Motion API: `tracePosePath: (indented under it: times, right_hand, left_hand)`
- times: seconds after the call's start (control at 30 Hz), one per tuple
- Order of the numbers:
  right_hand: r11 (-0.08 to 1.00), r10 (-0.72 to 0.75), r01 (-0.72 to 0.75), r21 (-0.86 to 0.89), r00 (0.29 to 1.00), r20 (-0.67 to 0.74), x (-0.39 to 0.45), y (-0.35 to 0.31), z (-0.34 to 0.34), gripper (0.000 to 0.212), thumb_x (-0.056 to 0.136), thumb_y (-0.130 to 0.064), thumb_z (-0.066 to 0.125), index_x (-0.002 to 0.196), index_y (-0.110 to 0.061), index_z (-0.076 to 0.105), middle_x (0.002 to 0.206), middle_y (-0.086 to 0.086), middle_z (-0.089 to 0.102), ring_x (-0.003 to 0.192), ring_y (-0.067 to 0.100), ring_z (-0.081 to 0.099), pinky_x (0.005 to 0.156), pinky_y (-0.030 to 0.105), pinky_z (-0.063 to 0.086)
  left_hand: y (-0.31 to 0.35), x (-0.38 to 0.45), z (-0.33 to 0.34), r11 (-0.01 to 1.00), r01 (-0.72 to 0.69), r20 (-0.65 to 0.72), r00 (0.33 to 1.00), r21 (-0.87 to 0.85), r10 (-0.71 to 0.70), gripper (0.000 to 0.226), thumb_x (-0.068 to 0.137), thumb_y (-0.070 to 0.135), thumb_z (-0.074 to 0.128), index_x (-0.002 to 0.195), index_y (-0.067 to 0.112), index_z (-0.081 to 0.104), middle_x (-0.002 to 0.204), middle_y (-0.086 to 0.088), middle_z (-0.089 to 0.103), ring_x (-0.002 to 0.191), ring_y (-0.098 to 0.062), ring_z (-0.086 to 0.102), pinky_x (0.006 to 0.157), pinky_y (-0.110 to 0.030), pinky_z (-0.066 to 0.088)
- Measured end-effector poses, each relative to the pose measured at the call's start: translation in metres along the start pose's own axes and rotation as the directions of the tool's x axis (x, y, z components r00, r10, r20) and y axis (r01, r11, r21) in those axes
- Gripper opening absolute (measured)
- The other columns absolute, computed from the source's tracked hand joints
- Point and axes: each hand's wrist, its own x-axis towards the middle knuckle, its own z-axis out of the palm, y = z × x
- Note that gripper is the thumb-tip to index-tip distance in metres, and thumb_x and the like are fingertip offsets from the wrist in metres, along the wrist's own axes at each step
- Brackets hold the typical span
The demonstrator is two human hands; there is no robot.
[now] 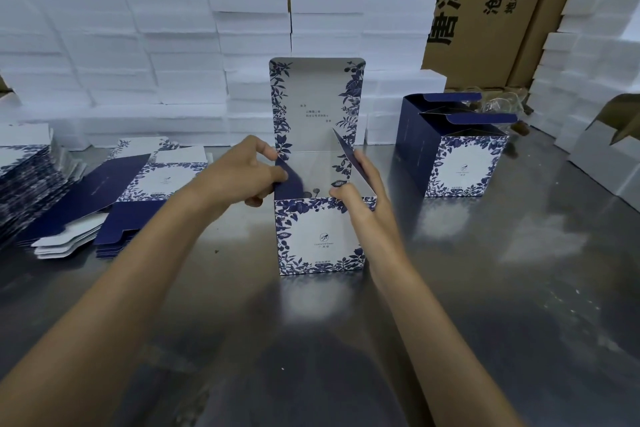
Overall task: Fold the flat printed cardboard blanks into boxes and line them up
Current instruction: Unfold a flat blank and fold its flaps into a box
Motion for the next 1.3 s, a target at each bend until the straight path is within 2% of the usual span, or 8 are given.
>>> tracePosePath:
  times: [0.13, 0.37, 0.7, 0.87, 0.97, 1.07, 1.13, 1.3]
  right_hand:
    - [1.0, 0.0, 0.0, 0.006, 1.0, 0.014, 0.0, 0.001, -0.001, 0.057, 0.092, -0.023, 0.067, 0.139, -0.051, 0.05, 0.101, -0.053, 0.057, 0.095, -0.026, 0.056, 0.066, -0.005, 0.04]
    - [1.0, -0.003, 0.003, 0.014, 1.0, 0.006, 0.001, 0.001, -0.001, 0.057, 0.091, -0.019, 0.065, 0.139, -0.046, 0.052, 0.099, -0.05, 0.06, 0.091, -0.025, 0.058, 0.064, -0.005, 0.041]
    - [1.0, -0.018, 0.018, 0.024, 1.0, 0.021, -0.003, -0.005, -0.002, 0.053, 0.09, -0.02, 0.064, 0.134, -0.047, 0.056, 0.098, -0.046, 0.063, 0.088, -0.023, 0.061, 0.063, -0.003, 0.043]
    - [1.0, -0.007, 0.005, 0.027, 0.999, 0.045, -0.006, -0.011, -0.002, 0.052, 0.09, -0.026, 0.069, 0.134, -0.05, 0.055, 0.101, -0.048, 0.061, 0.09, -0.024, 0.059, 0.064, -0.003, 0.043]
    - [1.0, 0.008, -0.008, -0.003, 0.993, 0.115, -0.006, -0.014, -0.007, 0.06, 0.084, -0.047, 0.076, 0.138, -0.052, 0.052, 0.123, -0.034, 0.063, 0.107, -0.014, 0.062, 0.085, 0.01, 0.05]
    - [0.999, 0.042, -0.037, -0.032, 0.988, 0.152, -0.004, -0.021, -0.016, 0.072, 0.074, -0.076, 0.066, 0.14, -0.051, 0.052, 0.138, -0.031, 0.057, 0.121, -0.014, 0.055, 0.104, 0.02, 0.041]
    - [0.997, 0.065, -0.059, -0.042, 0.988, 0.139, -0.002, -0.023, -0.021, 0.055, 0.082, -0.072, 0.062, 0.134, -0.053, 0.058, 0.132, -0.035, 0.059, 0.12, -0.013, 0.055, 0.112, 0.027, 0.04]
    - [0.99, 0.143, -0.142, -0.019, 0.986, 0.084, 0.003, -0.026, -0.028, 0.031, 0.086, -0.036, 0.077, 0.115, -0.028, 0.067, 0.108, -0.014, 0.073, 0.094, 0.002, 0.072, 0.079, 0.024, 0.052]
  left_hand:
    - [-0.003, 0.003, 0.005, 0.992, -0.002, -0.089, 0.996, 0.128, 0.014, 0.03, 0.092, 0.036, 0.067, 0.078, 0.014, 0.052, 0.048, 0.002, 0.053, 0.043, -0.013, 0.041, 0.042, -0.022, 0.034]
    - [-0.009, 0.005, 0.01, 0.987, -0.093, -0.084, 0.991, 0.132, 0.105, 0.031, 0.096, 0.023, 0.054, 0.074, 0.003, 0.049, 0.049, 0.006, 0.038, 0.038, -0.009, 0.029, 0.036, -0.018, 0.025]
    - [-0.004, 0.018, 0.017, 0.998, -0.022, -0.12, 0.992, 0.06, 0.029, 0.041, 0.098, 0.019, 0.048, 0.057, 0.017, 0.041, 0.05, 0.001, 0.036, 0.047, -0.018, 0.024, 0.045, -0.023, 0.025]
    - [0.002, 0.02, 0.012, 0.999, 0.015, -0.15, 0.989, 0.048, -0.007, 0.034, 0.096, 0.027, 0.061, 0.068, 0.014, 0.047, 0.062, -0.002, 0.053, 0.045, -0.013, 0.047, 0.043, -0.022, 0.041]
    - [0.003, 0.014, 0.022, 0.987, -0.029, -0.212, 0.977, -0.16, -0.006, 0.024, 0.091, 0.029, 0.069, 0.079, 0.018, 0.051, 0.087, -0.002, 0.063, 0.072, -0.012, 0.06, 0.059, -0.023, 0.049]
    - [-0.007, -0.001, 0.04, 0.881, -0.024, -0.137, 0.989, -0.473, -0.047, 0.015, 0.086, 0.025, 0.074, 0.09, 0.021, 0.06, 0.096, -0.003, 0.067, 0.073, -0.012, 0.065, 0.059, -0.022, 0.051]
    - [-0.014, -0.01, 0.049, 0.778, -0.04, -0.12, 0.992, -0.627, -0.046, 0.012, 0.088, 0.018, 0.07, 0.097, 0.023, 0.065, 0.1, -0.003, 0.067, 0.075, -0.011, 0.068, 0.059, -0.022, 0.052]
    - [-0.026, -0.015, 0.059, 0.677, -0.108, -0.124, 0.992, -0.728, 0.025, 0.03, 0.077, 0.019, 0.062, 0.106, 0.026, 0.067, 0.112, -0.008, 0.064, 0.092, -0.023, 0.064, 0.08, -0.038, 0.049]
